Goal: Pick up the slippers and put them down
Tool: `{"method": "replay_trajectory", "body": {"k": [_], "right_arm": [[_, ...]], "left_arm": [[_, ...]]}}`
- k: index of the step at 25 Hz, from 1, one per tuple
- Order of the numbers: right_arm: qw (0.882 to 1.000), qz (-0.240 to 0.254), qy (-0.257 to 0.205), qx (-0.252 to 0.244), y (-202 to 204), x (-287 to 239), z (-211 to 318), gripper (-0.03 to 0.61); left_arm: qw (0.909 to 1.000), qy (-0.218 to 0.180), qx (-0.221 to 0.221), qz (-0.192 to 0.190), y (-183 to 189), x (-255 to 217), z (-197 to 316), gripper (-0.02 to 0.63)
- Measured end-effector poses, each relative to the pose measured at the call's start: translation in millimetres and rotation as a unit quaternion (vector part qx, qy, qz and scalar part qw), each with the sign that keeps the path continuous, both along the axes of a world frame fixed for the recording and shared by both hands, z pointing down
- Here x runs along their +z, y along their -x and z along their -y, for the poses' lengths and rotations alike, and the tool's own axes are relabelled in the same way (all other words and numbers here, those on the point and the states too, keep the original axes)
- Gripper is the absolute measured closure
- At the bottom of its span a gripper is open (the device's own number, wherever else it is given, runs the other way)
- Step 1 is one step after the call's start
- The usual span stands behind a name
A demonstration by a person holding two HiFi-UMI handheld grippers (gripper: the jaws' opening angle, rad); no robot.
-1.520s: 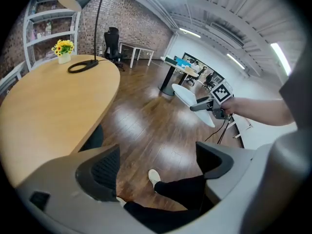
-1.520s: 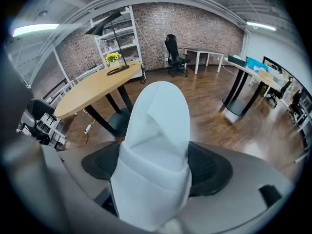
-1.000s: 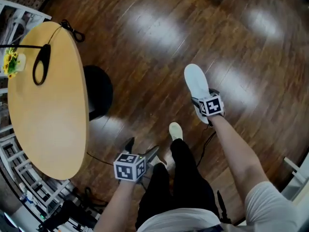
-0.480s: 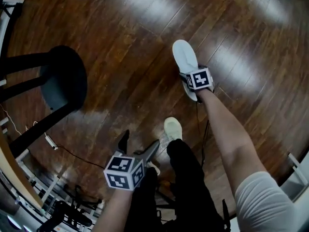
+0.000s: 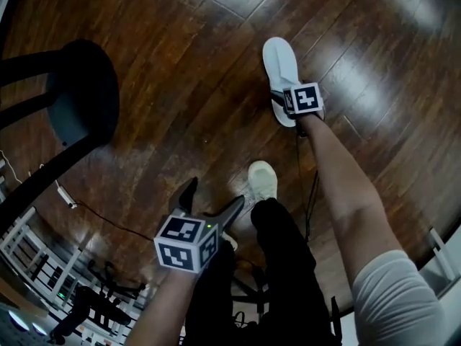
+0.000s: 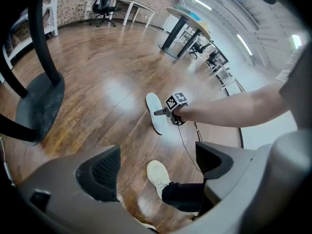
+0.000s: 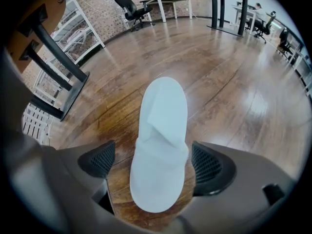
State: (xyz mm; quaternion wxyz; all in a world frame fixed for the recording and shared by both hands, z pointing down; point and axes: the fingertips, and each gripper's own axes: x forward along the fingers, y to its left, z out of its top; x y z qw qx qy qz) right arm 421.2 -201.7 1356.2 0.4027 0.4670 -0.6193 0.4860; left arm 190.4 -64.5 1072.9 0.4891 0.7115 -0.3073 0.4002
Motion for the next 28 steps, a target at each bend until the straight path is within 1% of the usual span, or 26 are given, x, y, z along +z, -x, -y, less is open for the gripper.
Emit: {"method": "replay_trajectory", "body": {"k": [2, 3, 5, 7, 10, 12, 16, 18, 19, 22, 25, 28], "right_arm": [[1.0, 0.009, 0.001, -0.008, 8, -1, -13, 0.061], [1.0, 0.015, 0.002, -0.012, 10, -14, -19, 0.061], [0.999, 0.022, 0.008, -0.022, 14, -57, -35, 0.063], [0.999, 0.017, 0.011, -0.035, 17, -111, -41, 0.063], [0.998, 0.017, -0.002, -0.059, 26, -191, -31, 0.063], [0.996, 0.029, -0.005, -0.08, 38, -253, -34, 0.063], [0.992, 0.069, -0.01, -0.105, 59, -403, -64, 0.069], [0.99, 0.083, -0.029, -0.113, 73, -475, -69, 0.08], [0.988, 0.087, -0.043, -0.117, 80, -508, -68, 0.098], [0.985, 0.084, -0.08, -0.127, 103, -599, -72, 0.097], [0.981, 0.082, -0.108, -0.142, 129, -684, -90, 0.091], [0.971, 0.079, -0.137, -0.18, 164, -752, -111, 0.091]], "left_arm": [[1.0, -0.003, -0.003, 0.003, 5, 1, 1, 0.137], [1.0, -0.004, -0.004, 0.004, 6, -9, 3, 0.137], [1.0, -0.001, -0.006, 0.003, 7, -45, 4, 0.137], [1.0, -0.006, -0.007, -0.002, 10, -82, 9, 0.137], [0.9995, -0.028, -0.012, -0.006, 15, -135, 25, 0.137], [0.9992, -0.036, -0.017, -0.006, 20, -181, 27, 0.137], [0.9984, -0.047, -0.032, -0.007, 32, -293, 8, 0.137], [0.997, -0.063, -0.045, 0.001, 51, -345, 0, 0.137], [0.9959, -0.073, -0.053, 0.004, 63, -368, -3, 0.137], [0.9927, -0.094, -0.075, 0.009, 99, -431, -26, 0.137], [0.9884, -0.108, -0.107, 0.007, 135, -482, -62, 0.137], [0.9822, -0.131, -0.135, -0.006, 169, -524, -91, 0.137]]}}
